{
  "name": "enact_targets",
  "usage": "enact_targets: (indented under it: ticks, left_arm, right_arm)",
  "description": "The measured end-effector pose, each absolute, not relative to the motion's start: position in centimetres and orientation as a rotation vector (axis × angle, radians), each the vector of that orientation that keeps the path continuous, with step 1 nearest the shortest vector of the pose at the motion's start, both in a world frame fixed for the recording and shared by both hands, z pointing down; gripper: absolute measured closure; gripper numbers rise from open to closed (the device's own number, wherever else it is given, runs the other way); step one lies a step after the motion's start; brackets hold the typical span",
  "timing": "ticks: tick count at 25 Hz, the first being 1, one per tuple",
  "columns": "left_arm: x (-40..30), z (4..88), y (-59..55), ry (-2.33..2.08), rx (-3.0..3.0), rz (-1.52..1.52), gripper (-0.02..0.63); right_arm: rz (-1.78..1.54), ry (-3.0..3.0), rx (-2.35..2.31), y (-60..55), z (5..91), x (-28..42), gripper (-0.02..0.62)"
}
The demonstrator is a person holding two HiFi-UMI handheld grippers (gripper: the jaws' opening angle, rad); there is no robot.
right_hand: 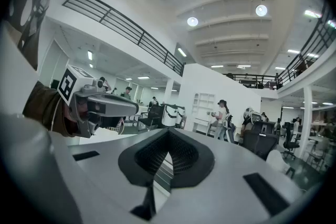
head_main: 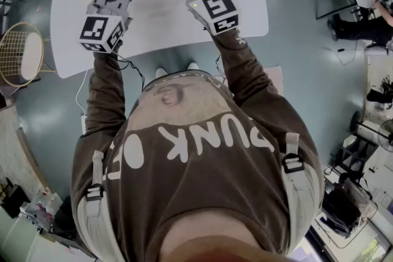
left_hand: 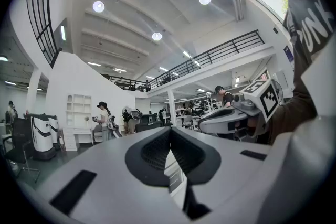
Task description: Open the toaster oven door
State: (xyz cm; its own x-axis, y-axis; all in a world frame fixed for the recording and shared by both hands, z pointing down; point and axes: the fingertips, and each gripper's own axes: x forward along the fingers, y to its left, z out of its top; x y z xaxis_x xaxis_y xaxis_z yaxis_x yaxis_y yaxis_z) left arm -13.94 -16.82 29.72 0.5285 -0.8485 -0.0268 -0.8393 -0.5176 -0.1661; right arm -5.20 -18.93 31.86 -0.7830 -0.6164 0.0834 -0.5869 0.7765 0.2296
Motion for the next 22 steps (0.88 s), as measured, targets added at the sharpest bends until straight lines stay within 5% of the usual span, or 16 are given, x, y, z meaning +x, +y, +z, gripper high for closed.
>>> enact_targets:
  ticks: [22]
  left_arm:
    - [-14.2, 30.4, -18.7, 1.446, -2.622, -0.092, 0.602]
  right_arm:
    - [-0.248, -2.820, 0.989, -21.0, 32.5, -5.4, 0.586]
